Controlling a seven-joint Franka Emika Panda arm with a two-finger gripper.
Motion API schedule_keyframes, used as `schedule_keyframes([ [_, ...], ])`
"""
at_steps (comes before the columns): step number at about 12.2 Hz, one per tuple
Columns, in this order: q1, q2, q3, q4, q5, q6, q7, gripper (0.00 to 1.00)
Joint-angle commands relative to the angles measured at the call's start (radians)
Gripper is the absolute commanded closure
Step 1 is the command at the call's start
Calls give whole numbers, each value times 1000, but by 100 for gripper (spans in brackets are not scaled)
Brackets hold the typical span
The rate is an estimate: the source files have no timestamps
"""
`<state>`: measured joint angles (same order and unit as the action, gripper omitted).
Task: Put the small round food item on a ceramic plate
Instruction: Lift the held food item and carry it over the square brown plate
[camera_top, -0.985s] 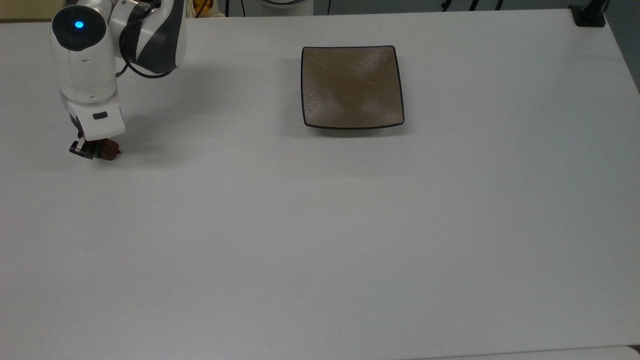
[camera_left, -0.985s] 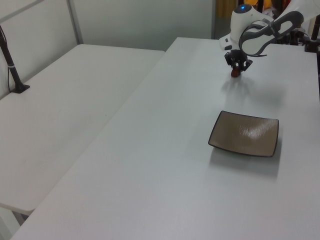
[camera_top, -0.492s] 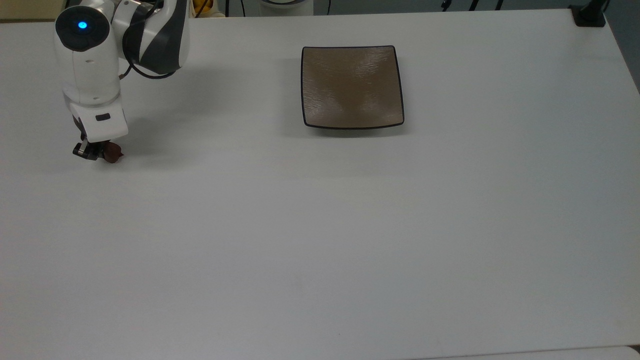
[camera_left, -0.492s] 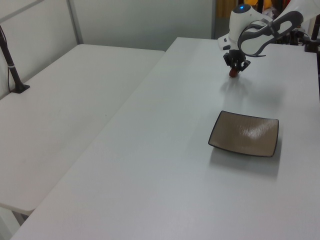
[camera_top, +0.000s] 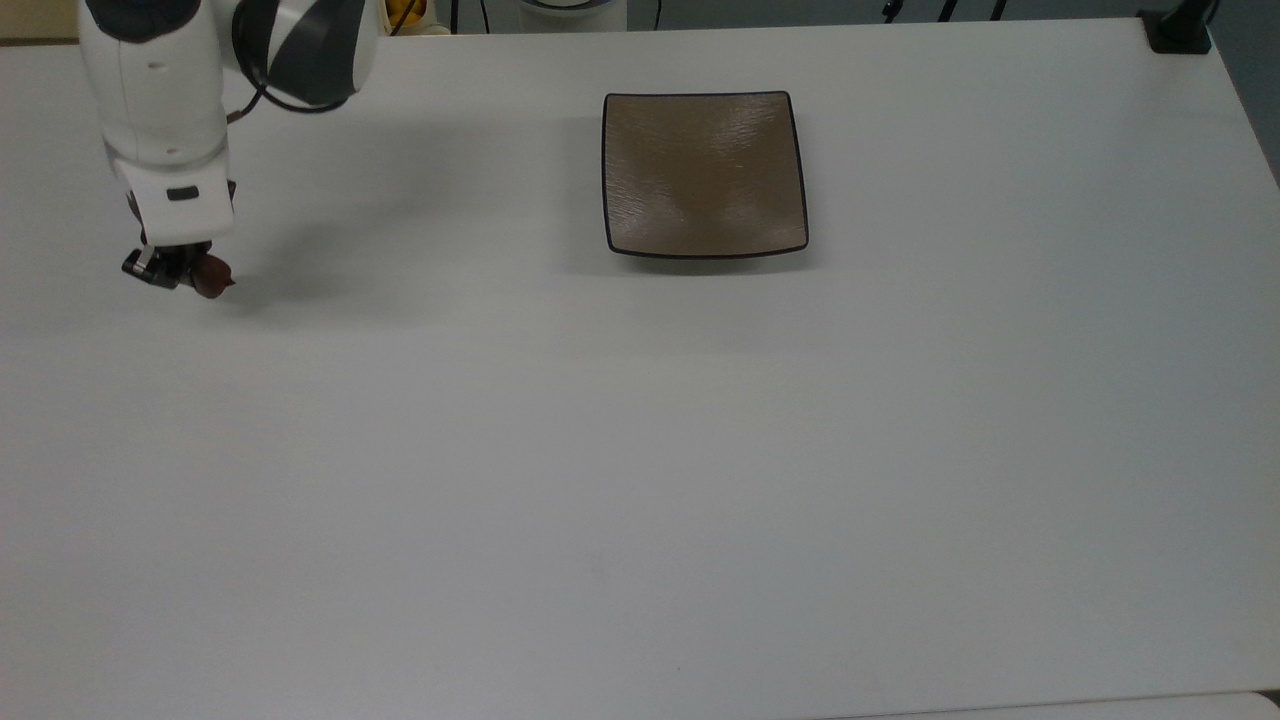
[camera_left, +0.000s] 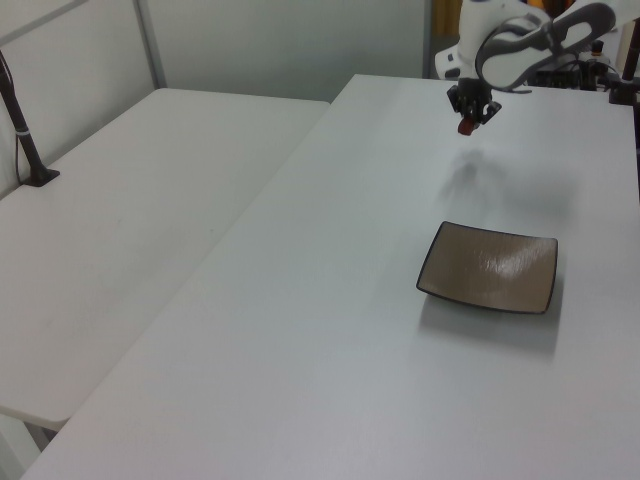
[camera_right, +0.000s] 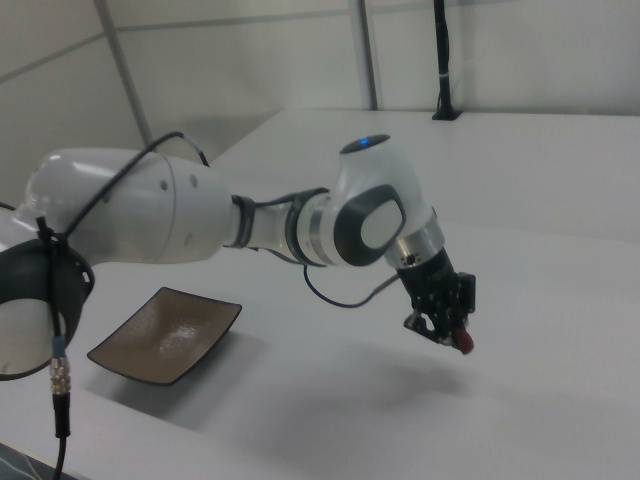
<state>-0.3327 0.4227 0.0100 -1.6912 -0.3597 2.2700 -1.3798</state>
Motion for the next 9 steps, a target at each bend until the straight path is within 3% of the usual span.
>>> schedule_keyframes([
  [1,56,-132,24,-33,70,-195,186,97],
  [5,162,-222,36,-59,244,-384,549,95],
  [9,244,-263,122,-116,310,-481,897,96],
])
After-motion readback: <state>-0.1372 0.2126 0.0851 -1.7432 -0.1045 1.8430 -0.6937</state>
